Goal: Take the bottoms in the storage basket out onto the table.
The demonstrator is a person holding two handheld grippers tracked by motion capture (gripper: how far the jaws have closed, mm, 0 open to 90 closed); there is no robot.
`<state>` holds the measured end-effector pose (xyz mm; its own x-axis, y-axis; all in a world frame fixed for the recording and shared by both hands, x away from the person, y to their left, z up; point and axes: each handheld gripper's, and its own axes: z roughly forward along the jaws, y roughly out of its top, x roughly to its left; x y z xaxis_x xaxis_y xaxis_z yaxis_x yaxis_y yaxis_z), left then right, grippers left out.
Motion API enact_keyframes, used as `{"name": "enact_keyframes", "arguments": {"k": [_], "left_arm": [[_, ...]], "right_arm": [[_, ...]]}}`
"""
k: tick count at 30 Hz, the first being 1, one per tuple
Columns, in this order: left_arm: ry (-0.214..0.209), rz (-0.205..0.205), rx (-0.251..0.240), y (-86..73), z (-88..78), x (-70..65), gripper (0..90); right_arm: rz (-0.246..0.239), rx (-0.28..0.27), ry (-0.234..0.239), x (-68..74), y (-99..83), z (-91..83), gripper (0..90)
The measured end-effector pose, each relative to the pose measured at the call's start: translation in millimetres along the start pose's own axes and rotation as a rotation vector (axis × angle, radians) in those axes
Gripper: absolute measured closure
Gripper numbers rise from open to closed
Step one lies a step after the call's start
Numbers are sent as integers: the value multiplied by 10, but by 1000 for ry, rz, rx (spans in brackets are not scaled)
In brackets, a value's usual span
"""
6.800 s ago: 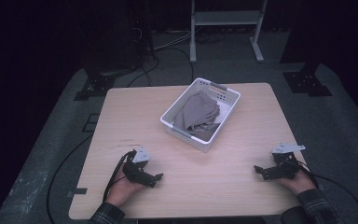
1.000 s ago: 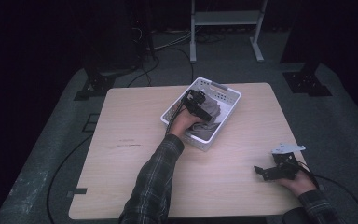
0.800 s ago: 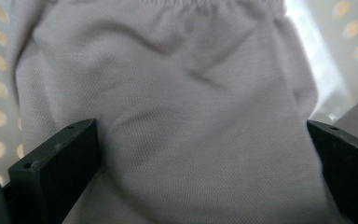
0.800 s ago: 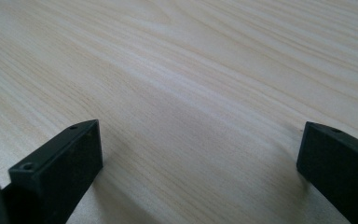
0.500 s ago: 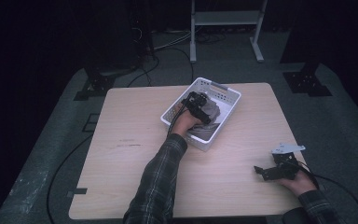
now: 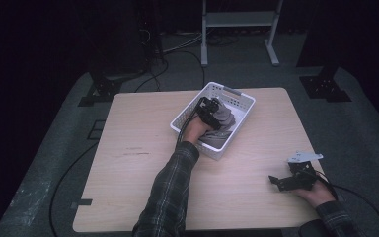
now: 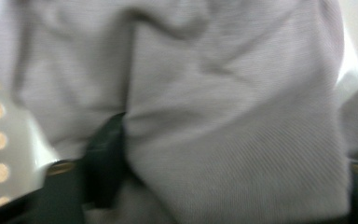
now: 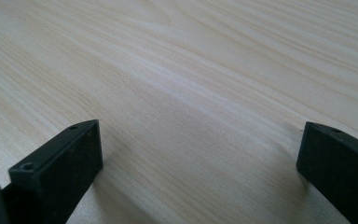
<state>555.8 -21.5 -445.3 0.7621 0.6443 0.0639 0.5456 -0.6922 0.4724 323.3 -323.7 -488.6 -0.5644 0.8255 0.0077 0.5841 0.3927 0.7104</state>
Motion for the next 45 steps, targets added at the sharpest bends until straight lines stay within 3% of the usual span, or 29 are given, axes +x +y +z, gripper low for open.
{"name": "enact_keyframes", "arguments": {"k": [4, 8, 14, 25, 45], "left_arm": [[3, 21, 3, 23, -26, -52, 595], [3, 24, 13, 39, -37, -71, 677], [-44, -33, -4, 49, -102, -5, 705], [-111, -64, -71, 22, -354, 81, 710], [-154, -44, -237, -7, -1076, 112, 712]], "right_arm": [[0, 1, 0, 0, 0, -1, 0], [0, 1, 0, 0, 0, -1, 0], [0, 1, 0, -1, 0, -1, 0], [1, 1, 0, 0, 1, -1, 0], [0, 0, -1, -1, 1, -1, 0]]}}
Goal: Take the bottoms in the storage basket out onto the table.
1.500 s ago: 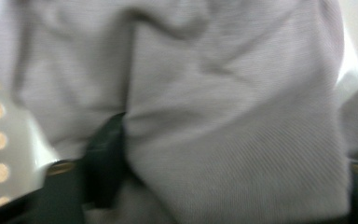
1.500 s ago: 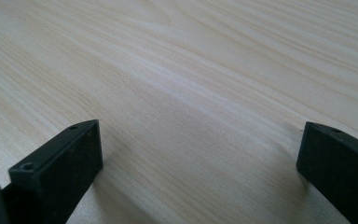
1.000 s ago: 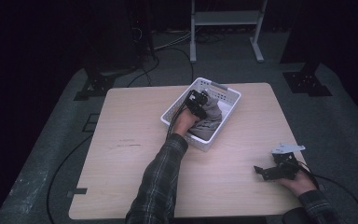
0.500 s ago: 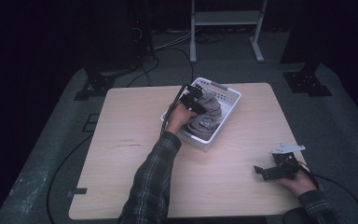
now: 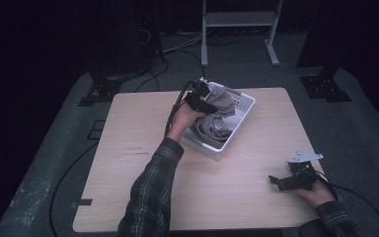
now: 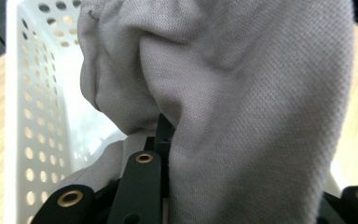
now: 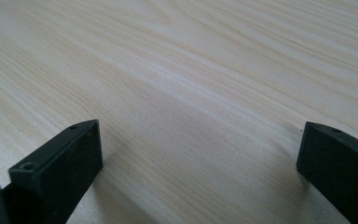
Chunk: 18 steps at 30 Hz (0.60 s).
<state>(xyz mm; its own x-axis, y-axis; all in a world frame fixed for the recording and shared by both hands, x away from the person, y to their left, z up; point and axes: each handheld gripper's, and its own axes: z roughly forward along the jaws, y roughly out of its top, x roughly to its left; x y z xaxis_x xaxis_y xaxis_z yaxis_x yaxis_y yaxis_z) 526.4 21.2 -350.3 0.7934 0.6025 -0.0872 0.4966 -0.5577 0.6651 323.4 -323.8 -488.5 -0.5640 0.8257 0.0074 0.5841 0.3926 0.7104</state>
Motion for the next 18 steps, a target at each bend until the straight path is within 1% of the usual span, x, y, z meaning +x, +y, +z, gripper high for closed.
{"name": "enact_keyframes", "arguments": {"k": [5, 9, 17, 18], "left_arm": [[-14, -1, -36, 6, -161, -18, 713], [-28, 6, -59, 14, -304, -44, 714], [-28, 49, -100, 10, -632, -161, 713], [-27, 50, -112, 6, -680, -182, 714]], "right_arm": [[-1, 0, -1, -1, 0, 0, 0], [0, 0, -1, -1, 0, 0, 0], [-1, 0, -1, -2, 1, -1, 0], [-1, 1, -1, -1, 1, -1, 0]]}}
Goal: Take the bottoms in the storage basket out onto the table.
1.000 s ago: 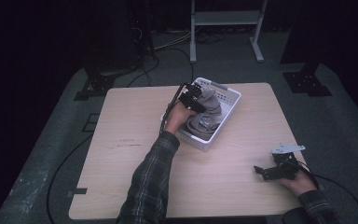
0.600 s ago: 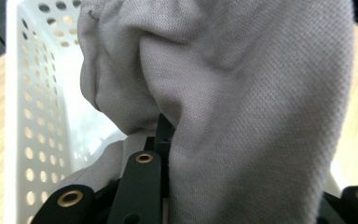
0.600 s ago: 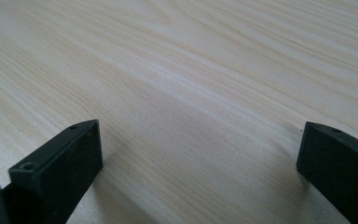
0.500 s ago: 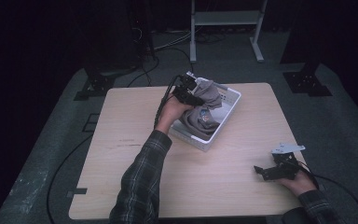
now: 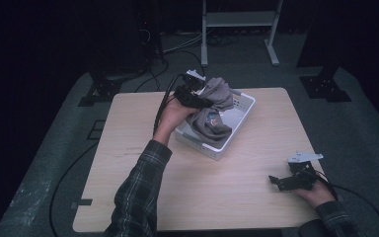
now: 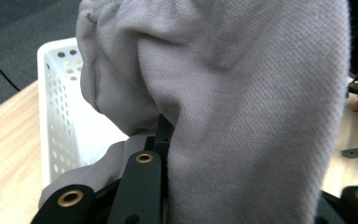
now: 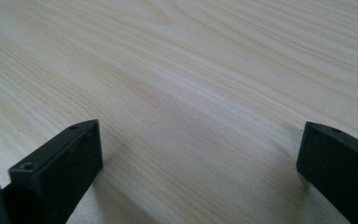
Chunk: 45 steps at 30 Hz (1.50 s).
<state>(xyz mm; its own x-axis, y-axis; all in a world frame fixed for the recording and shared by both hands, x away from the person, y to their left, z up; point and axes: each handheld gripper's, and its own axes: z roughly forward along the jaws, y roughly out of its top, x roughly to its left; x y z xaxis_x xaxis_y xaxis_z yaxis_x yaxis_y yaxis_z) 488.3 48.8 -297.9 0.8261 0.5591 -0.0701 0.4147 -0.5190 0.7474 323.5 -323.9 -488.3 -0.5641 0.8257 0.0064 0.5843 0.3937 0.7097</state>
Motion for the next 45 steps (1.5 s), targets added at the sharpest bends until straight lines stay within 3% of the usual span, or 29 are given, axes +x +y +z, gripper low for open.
{"name": "enact_keyframes", "arguments": {"k": [6, 19, 29, 40, 45], "left_arm": [[12, 17, -35, -7, -217, -59, 714], [-13, 37, -83, -154, -564, -201, 714], [-42, 59, -80, -338, -699, -369, 714], [-62, 101, -85, -635, -825, -578, 713], [-68, 100, -74, -788, -832, -671, 713]], "right_arm": [[1, 0, 0, 1, 0, 0, 0], [5, 2, -1, 0, 0, -1, 0], [2, 0, -2, -1, -1, 1, 0], [4, 0, -2, 1, -1, 1, 0], [6, -1, -3, 1, -1, 2, 0]]}}
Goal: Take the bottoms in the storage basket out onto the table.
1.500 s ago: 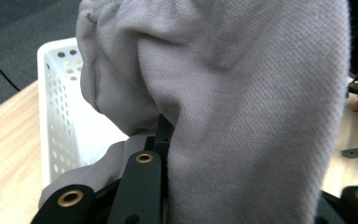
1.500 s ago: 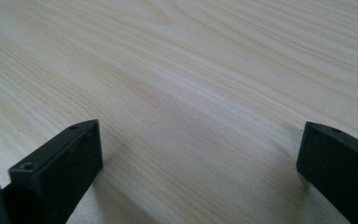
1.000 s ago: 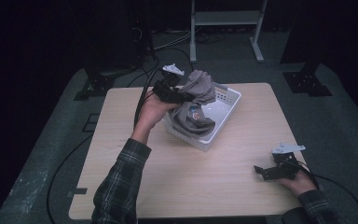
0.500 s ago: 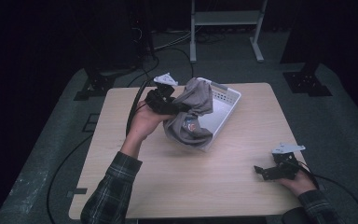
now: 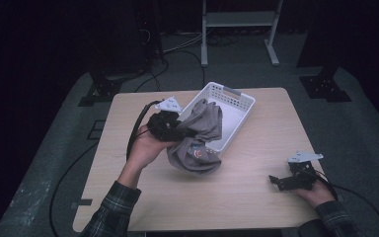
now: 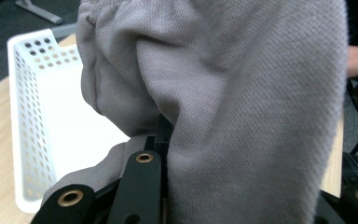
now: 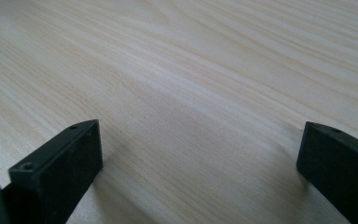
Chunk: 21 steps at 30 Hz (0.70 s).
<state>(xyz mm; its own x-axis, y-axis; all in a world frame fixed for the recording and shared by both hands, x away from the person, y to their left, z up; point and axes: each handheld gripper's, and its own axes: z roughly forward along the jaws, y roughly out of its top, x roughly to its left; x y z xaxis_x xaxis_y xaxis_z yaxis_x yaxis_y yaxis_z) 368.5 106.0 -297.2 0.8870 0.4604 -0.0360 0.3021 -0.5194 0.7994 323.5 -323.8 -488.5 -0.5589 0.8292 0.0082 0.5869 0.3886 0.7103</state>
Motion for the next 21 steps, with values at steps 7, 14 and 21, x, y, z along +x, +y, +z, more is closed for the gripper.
{"name": "enact_keyframes", "arguments": {"k": [7, 14, 21], "left_arm": [[-20, -3, 27, -233, 54, -142, 713], [-26, -14, 62, -468, 160, -231, 713], [-58, -27, 117, -685, 326, -314, 713]], "right_arm": [[-1, 2, 0, -1, 0, -1, 0], [1, 0, 0, 0, 0, -1, 0], [0, 1, 0, -1, 0, -1, 0]]}}
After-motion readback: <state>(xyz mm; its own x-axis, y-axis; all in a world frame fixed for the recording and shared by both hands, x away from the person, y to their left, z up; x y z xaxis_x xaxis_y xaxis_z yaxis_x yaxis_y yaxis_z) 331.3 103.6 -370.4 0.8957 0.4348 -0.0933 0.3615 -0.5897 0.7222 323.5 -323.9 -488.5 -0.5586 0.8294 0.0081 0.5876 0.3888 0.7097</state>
